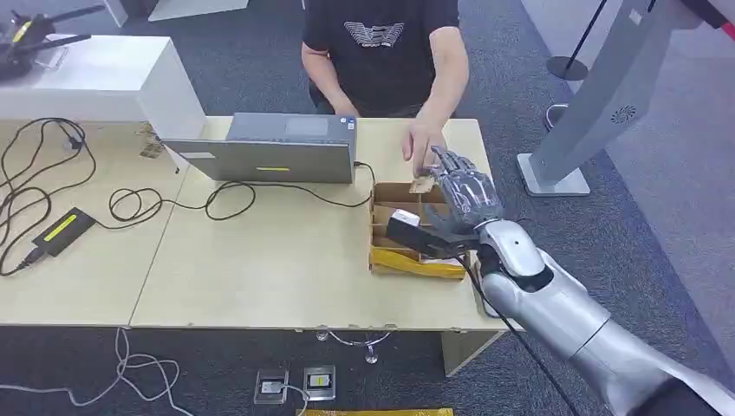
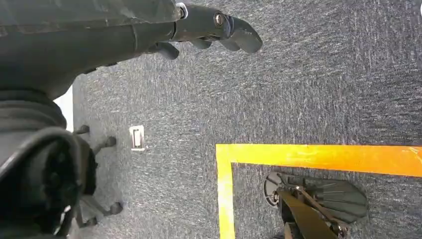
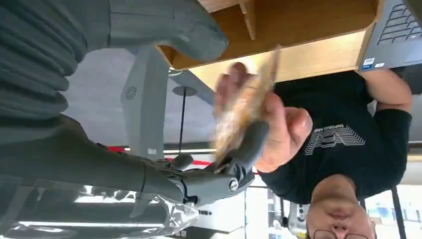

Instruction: Pass the card to the sensor for recognition and then transmit it.

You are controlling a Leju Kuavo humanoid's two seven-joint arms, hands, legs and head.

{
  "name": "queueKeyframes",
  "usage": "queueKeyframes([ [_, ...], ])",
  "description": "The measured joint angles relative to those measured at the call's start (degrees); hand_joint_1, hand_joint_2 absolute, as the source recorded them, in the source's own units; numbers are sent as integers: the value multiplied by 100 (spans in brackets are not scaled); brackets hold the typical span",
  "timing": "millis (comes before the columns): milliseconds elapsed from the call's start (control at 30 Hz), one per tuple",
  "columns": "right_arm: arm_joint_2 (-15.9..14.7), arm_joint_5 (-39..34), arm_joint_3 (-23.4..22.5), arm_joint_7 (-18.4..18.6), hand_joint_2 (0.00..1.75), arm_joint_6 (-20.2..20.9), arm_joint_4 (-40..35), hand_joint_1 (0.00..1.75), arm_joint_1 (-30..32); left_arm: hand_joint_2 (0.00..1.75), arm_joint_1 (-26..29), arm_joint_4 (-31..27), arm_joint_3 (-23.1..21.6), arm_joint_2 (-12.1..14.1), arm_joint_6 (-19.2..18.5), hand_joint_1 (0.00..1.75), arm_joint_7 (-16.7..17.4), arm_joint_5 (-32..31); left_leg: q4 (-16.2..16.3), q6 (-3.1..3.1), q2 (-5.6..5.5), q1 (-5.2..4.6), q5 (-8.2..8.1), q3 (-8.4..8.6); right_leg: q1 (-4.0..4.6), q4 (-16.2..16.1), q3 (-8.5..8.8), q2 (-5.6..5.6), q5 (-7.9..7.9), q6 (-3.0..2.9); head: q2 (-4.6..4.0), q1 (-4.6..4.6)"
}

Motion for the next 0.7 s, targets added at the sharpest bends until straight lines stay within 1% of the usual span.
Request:
queueKeyframes([
  [433, 20, 50, 59, 61, 175, -18, 118, 0, -9, 0, 0, 0, 0, 0, 0, 0, 0, 2, 0, 0, 0, 0, 0, 0, 0, 0, -1, 0, 0, 0, -2, 0],
  [533, 17, 94, 83, 136, 175, -11, 125, 0, -10, 0, 0, 0, 0, 0, 4, 0, 2, 9, 0, 0, 0, 0, 1, 2, 0, 0, -2, 1, 0, 0, 0, 2],
  [600, -6, 153, 83, 280, 175, 33, 107, 0, -7, 0, 1, 0, 0, 0, 11, 0, 48, 24, 1, -1, 3, 0, 1, 3, 0, 0, -4, 5, 1, 0, -2, 0],
  [700, -120, 192, 79, 439, 175, 124, -41, 0, 16, 0, 7, 0, 0, 0, 13, 0, 74, 28, 1, -1, 2, 0, 1, 2, 0, -1, -4, 4, 1, -1, -2, 0],
])
